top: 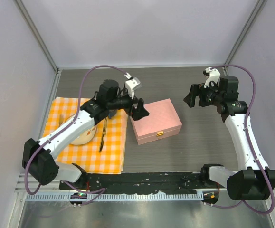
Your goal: Organize the mixed jewelry
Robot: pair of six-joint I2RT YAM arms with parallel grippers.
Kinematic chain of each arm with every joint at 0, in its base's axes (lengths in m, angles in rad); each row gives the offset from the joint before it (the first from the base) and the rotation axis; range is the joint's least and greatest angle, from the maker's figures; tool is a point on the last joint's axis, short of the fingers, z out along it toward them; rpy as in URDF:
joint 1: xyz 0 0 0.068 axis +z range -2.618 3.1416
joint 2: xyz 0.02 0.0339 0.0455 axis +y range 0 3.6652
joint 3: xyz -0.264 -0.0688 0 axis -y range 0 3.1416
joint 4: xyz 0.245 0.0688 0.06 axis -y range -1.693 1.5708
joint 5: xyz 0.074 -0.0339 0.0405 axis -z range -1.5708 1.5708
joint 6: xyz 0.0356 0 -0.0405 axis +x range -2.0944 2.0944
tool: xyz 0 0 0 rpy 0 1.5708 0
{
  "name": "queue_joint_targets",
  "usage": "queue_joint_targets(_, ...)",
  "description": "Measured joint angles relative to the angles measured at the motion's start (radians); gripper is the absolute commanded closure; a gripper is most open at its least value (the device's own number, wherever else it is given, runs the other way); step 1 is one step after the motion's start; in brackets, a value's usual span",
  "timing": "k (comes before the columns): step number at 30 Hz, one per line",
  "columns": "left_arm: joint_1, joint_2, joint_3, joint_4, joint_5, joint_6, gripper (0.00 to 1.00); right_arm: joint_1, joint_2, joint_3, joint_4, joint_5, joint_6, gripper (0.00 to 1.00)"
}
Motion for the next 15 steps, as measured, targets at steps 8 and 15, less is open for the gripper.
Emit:
queue_joint_targets(8, -0.210, 0.160, 0.077, -0.041, -0.256, 0.161, 0.00, 0.000, 0.000, 0.000, 0.000, 0.003, -0.003, 0.06)
queue_joint_targets(15, -0.339, 0.284, 0.086, -0.057, -0.483, 0.284, 0.00, 0.000, 0.000, 0.000, 0.000, 0.013, -0.019, 0.06)
